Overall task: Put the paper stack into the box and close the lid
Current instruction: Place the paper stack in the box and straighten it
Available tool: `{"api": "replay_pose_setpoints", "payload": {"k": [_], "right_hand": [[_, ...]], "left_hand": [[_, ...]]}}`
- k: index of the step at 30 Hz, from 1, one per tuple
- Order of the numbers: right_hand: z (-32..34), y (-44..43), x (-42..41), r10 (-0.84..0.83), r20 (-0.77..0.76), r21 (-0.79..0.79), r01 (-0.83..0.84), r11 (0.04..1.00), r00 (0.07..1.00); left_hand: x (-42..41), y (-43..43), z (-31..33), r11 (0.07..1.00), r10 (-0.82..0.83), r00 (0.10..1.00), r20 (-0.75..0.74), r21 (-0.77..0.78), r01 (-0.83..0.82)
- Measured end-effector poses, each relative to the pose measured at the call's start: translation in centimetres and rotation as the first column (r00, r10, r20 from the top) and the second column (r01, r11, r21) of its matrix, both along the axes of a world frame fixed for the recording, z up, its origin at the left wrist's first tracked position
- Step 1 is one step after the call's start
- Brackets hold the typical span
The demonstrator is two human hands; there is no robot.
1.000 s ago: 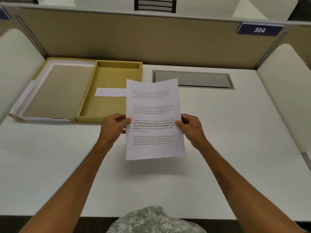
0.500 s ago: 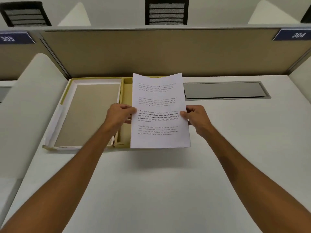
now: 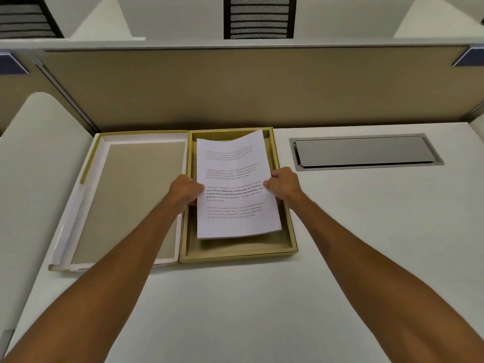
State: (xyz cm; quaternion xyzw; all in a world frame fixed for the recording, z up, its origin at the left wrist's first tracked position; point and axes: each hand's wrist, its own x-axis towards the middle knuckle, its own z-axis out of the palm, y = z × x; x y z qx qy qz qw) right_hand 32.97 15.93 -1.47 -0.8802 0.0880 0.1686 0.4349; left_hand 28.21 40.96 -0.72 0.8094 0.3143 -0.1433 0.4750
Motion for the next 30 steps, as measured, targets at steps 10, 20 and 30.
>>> {"api": "replay_pose_setpoints", "payload": {"k": [10,20,30], "right_hand": [[-1.6,0.7,1.3,0.016,-0.036,-0.188,-0.022,0.982,0.999],[-1.1,1.0,1.6,0.039,-0.144,-0.155,-0.062,0.986,0.989],[-0.6,2.7,0.5,-0.065,-0.139,-0.057,0.058,0.997,0.988]], "left_hand": [[1.5,-0.3,-1.9,0.964,-0.129,0.991,-0.042,0.231,0.135],[1.6,-2.6,-1.1,0.914,-0.200,0.973,-0.114,0.335,0.227],[1.6,-3.3,-1.1,0.974,-0.125,0.991,-0.055,0.185,0.134]]}}
